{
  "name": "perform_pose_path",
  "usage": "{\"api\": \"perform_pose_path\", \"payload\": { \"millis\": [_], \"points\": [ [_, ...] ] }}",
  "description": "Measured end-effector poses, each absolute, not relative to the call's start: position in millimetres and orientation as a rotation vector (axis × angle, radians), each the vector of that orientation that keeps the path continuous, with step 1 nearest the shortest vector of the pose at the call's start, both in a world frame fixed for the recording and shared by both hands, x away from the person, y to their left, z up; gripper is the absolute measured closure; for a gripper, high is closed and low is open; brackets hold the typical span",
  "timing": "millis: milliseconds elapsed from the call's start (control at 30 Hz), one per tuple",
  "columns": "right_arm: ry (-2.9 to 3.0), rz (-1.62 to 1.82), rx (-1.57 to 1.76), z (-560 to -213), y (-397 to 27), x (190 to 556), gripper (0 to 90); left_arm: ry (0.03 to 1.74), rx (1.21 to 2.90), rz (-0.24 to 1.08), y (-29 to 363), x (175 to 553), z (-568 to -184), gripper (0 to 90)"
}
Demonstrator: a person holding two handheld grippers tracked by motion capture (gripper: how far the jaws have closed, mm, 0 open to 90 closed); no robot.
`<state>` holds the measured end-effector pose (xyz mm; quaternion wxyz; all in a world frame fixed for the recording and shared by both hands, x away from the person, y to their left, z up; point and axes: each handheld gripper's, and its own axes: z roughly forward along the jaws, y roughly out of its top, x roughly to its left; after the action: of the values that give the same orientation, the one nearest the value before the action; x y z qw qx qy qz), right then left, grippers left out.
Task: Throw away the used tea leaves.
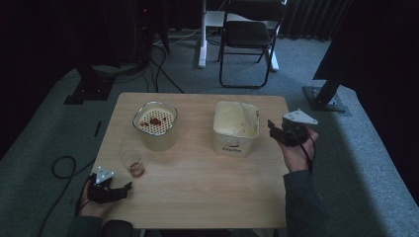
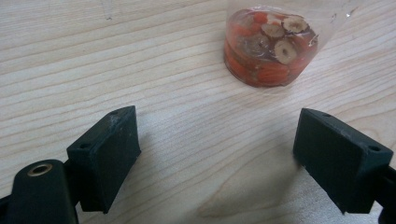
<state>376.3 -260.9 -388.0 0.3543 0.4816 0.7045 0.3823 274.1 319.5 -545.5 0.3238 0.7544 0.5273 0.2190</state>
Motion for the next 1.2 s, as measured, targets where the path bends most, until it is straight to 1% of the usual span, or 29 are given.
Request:
{"api": "perform_pose_path", "payload": {
  "millis": [100,333,400,533,733,867,1033,1200],
  "points": [
    [1.841,0.976,1.265,-402,-263,372,41.6,1.383,1.936,0.553,322,274,-544,15.2],
    [1.883,0.935,1.339,-446,-272,361,42.0,1.350,1.931,0.632,316,277,-536,15.3],
    [1.898,0.932,1.366,-459,-275,357,41.9,1.335,1.932,0.647,314,279,-534,17.1],
    [1.922,0.921,1.412,-483,-279,350,41.9,1.315,1.914,0.638,312,285,-532,17.7],
    [1.958,0.921,1.483,-512,-284,340,41.8,1.259,1.944,0.629,302,297,-531,17.7],
    [1.972,0.909,1.514,-525,-285,335,41.6,1.250,1.963,0.598,298,307,-535,17.6],
    [1.982,0.903,1.516,-527,-284,335,41.4,1.221,1.954,0.604,295,315,-533,17.6],
    [2.008,0.885,1.517,-534,-281,335,41.4,1.215,1.965,0.570,293,324,-538,18.8]
  ]
}}
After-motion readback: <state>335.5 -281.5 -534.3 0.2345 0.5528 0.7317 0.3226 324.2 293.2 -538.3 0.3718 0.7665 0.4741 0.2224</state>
